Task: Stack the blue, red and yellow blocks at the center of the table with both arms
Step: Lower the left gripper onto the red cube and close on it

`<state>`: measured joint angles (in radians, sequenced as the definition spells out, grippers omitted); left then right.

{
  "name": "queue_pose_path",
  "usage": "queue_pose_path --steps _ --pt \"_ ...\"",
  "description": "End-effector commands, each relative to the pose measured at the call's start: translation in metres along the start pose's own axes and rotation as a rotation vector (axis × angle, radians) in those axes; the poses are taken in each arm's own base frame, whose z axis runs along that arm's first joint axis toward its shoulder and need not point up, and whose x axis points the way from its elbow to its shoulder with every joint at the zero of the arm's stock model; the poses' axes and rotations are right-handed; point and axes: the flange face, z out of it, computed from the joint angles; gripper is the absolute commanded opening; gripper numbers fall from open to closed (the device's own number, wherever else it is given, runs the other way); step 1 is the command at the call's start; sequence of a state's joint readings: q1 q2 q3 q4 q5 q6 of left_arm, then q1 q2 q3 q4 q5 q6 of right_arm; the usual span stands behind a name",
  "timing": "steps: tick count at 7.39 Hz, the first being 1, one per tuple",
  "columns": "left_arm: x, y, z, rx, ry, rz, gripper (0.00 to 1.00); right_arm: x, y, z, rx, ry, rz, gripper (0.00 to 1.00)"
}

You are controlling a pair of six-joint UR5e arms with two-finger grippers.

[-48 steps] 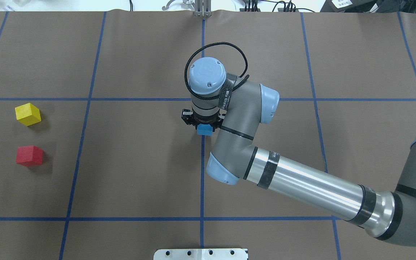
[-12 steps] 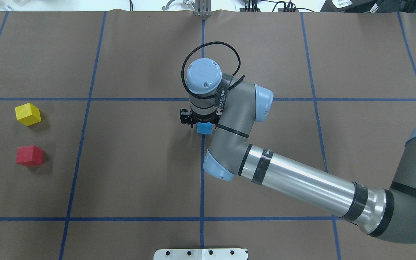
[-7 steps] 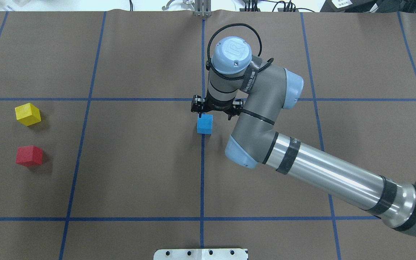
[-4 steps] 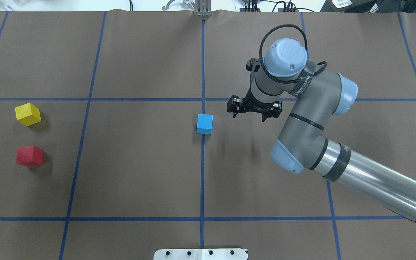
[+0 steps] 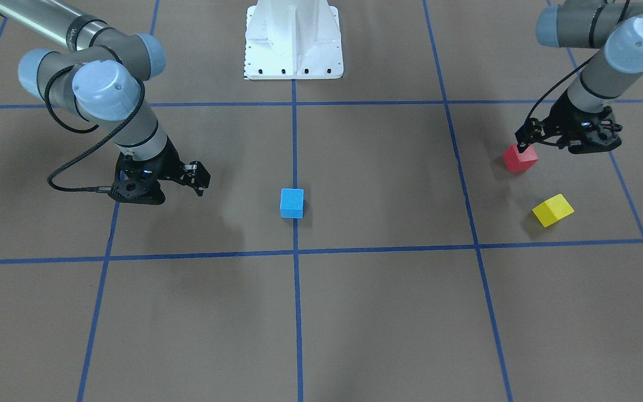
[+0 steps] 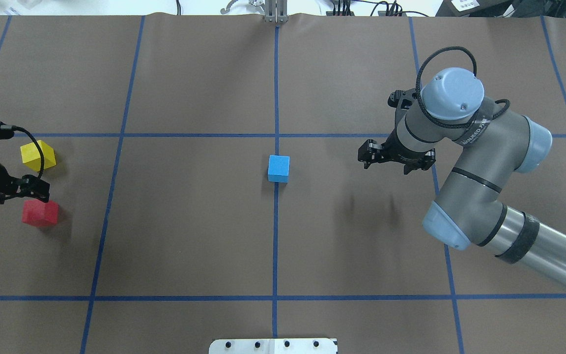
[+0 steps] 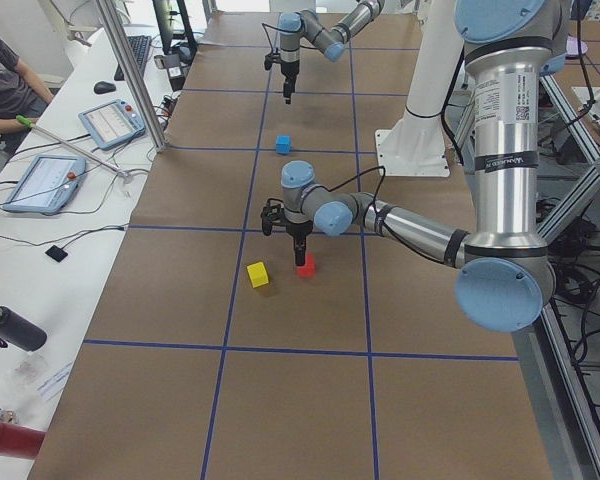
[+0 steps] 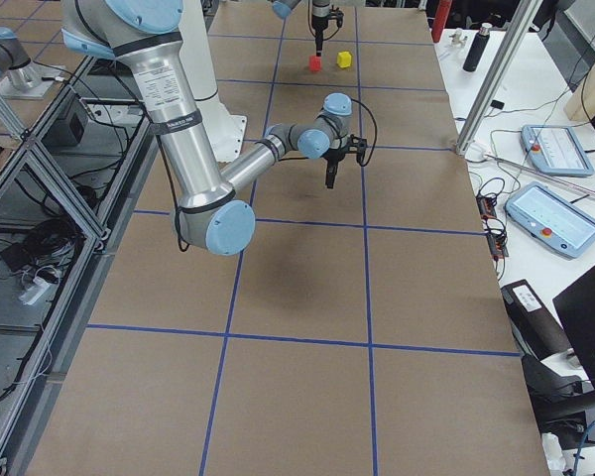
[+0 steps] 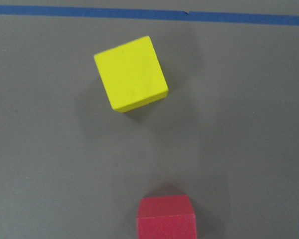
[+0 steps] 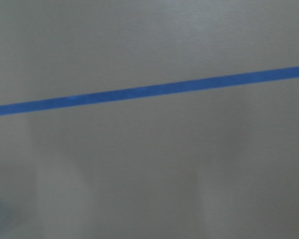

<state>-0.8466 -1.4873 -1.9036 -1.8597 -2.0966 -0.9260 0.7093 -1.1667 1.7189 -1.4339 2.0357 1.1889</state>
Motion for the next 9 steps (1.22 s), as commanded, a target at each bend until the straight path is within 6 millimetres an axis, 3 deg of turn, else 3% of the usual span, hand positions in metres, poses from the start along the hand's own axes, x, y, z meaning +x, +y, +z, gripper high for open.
queue_pose_path --steps 1,3,5,6,7,8,9 --pt "0.006 0.008 0.026 -0.031 -0.022 0.021 0.99 0.009 -0.001 0.001 0.001 0.007 0.006 1.00" --pt "-0.005 0.006 0.044 -0.007 0.032 0.068 0.99 0.015 -0.001 0.003 0.011 -0.005 0.016 1.00" --pt "-0.007 0.005 0.047 -0.005 0.040 0.067 0.95 0.017 0.000 0.004 0.013 -0.010 0.013 1.00" --pt "-0.008 0.005 0.049 -0.008 0.037 0.063 0.78 0.016 0.000 0.004 0.010 -0.012 0.014 1.00" --pt "-0.006 0.005 0.048 -0.007 0.039 0.042 0.26 0.016 -0.001 0.001 0.014 -0.016 0.014 1.00" --pt "-0.001 0.005 0.046 -0.014 0.049 0.006 0.00 0.019 -0.004 -0.005 0.020 -0.021 0.020 1.00" --pt "0.009 0.007 0.034 -0.017 0.076 0.014 0.00 0.030 -0.003 -0.001 0.014 -0.008 0.028 1.00"
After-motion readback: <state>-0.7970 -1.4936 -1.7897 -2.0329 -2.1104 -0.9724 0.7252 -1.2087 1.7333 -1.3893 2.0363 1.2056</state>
